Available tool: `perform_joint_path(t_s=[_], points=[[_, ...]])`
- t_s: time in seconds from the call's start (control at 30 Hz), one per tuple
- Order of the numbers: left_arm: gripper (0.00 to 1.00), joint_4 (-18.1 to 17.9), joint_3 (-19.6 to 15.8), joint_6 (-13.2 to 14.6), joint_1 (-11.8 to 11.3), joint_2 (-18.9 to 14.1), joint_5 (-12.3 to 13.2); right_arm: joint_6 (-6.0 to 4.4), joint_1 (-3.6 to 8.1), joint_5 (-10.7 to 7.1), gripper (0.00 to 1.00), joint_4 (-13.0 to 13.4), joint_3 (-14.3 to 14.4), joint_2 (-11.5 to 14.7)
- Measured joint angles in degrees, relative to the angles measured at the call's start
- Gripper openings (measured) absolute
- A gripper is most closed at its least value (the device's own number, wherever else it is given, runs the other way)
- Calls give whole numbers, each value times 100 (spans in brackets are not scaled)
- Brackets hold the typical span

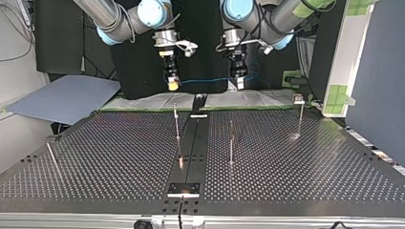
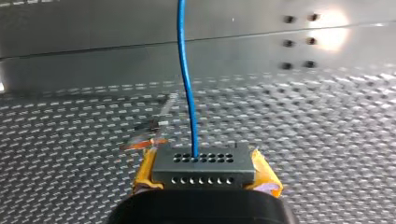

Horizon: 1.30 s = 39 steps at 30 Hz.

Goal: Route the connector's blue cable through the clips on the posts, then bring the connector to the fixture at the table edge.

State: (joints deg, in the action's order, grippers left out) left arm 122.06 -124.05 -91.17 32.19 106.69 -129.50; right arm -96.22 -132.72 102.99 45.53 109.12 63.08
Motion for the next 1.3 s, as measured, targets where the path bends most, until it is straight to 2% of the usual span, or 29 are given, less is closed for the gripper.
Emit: perform_joint_path(t_s=[0.23, 0.47, 0.83, 1.0, 1.3], points=[[0, 385, 116, 44, -71, -383, -67, -45, 106, -41, 0, -354, -263, 353], [0, 745, 156, 79, -171, -739, 9, -47, 251, -99, 0, -750, -448, 749], [0, 1207, 444, 117, -405, -830, 253, -47, 463, -291, 0, -1298, -530, 1296], [0, 1360, 596, 117, -586, -778, 413, -30, 545, -335, 0, -1485, -617, 1245], [0, 1540, 1016, 117, -964, -607, 776, -47, 652, -472, 0, -1427, -736, 902]])
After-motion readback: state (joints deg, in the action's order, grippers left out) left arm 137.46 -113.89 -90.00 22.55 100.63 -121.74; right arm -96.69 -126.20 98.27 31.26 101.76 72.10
